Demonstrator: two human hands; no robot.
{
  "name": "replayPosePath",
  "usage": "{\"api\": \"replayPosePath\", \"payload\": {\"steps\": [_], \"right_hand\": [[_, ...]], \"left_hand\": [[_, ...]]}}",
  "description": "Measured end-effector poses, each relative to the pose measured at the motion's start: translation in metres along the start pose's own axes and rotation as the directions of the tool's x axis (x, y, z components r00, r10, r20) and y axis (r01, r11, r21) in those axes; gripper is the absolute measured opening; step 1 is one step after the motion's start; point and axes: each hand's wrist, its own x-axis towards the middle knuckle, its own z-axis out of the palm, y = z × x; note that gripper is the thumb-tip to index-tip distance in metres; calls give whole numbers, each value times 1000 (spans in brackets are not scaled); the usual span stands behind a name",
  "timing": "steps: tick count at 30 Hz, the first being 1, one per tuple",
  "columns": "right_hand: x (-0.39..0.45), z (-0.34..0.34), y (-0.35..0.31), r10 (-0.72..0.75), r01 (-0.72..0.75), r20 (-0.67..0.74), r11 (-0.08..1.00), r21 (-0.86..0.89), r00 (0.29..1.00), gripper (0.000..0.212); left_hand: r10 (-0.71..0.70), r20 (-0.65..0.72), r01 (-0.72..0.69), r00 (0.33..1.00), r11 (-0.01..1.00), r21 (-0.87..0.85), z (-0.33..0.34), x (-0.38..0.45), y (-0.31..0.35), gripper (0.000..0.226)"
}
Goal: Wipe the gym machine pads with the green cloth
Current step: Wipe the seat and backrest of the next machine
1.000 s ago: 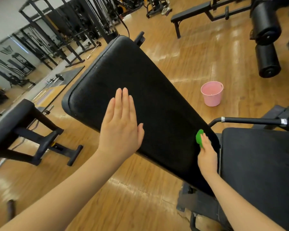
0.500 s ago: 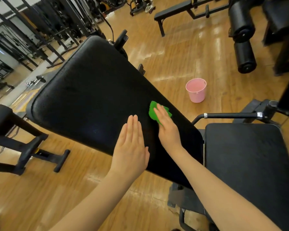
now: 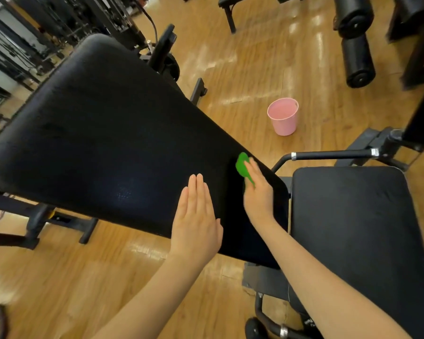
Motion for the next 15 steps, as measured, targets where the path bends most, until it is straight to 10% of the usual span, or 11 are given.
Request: {"api": "replayPosePath", "payload": {"steps": [6, 15], "right_hand": [[4, 13, 19, -215, 238, 157, 960, -146, 964, 52], [-87, -36, 144, 446, -455, -92, 865, -213, 891, 52]], "left_hand": [[-26, -1, 26, 1000, 1000, 5, 5, 2, 7, 75], [-50, -123, 57, 991, 997, 59, 19, 5, 14, 75]]}}
